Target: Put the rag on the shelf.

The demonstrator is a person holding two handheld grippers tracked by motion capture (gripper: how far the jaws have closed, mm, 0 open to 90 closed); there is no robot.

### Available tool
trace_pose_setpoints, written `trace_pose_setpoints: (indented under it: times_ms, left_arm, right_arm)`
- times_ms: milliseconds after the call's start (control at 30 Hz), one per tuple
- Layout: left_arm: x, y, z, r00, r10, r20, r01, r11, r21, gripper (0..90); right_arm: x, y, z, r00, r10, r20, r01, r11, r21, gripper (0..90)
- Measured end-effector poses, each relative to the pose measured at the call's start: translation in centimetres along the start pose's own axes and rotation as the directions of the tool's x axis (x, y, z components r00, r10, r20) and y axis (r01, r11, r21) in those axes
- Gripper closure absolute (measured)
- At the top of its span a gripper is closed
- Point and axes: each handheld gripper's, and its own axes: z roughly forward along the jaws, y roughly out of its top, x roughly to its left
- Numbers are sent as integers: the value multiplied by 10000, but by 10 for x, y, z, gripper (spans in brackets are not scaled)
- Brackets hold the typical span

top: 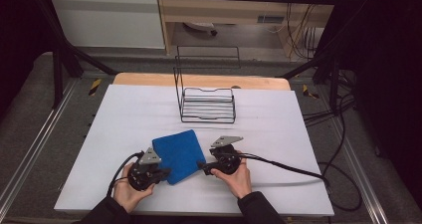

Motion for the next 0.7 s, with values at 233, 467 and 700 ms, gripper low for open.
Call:
trace_pose_setpoints:
  times_ms: [233, 467, 700]
  left_arm:
    - [3, -4, 6, 9979, -265, 599, 275, 9995, -174, 895]
    - [-7, -6, 18, 9966, 170, 812, -201, 9991, 378, 723]
    - [-13, -6, 20, 9974, 624, 365, -646, 9960, 615, 882]
  right_arm:
    - [-1, 1, 0, 10000, 7, 89, -8, 9999, 133, 222]
    - [-2, 2, -3, 9999, -70, 128, 69, 9999, 80, 164]
    - [-2, 3, -4, 10000, 1, 100, -1, 10000, -7, 162]
